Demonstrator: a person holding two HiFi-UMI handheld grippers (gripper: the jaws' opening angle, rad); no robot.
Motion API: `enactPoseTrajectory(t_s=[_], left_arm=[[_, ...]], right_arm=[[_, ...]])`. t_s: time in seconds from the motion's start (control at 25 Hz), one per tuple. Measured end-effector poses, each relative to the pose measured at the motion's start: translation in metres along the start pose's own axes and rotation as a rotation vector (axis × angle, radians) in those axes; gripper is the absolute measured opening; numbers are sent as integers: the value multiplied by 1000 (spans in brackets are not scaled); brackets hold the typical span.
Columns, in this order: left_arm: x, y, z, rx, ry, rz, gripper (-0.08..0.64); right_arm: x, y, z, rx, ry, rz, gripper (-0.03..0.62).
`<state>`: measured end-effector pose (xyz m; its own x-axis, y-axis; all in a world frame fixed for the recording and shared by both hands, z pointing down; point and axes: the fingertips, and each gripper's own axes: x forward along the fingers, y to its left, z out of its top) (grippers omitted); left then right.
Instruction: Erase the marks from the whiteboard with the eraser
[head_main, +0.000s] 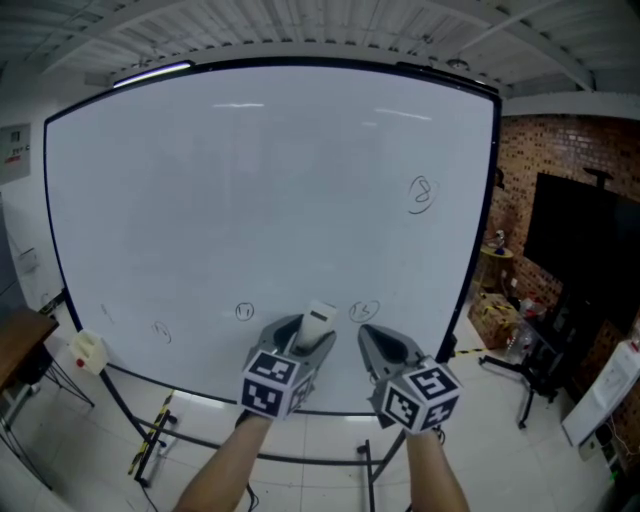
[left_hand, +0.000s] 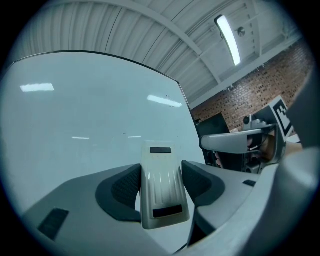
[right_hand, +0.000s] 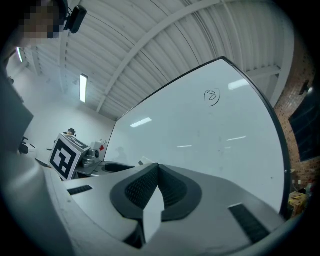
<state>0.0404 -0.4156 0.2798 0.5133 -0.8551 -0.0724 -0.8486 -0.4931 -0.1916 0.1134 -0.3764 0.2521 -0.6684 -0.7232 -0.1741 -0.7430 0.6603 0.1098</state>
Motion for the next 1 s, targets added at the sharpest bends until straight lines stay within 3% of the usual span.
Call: enactPoseTrajectory(t_s=[1.0], left_arm=[[-3,1,5,8,-11,-2,261]], right_arm=[[-3,3,2,-7,-2,-8,-9]])
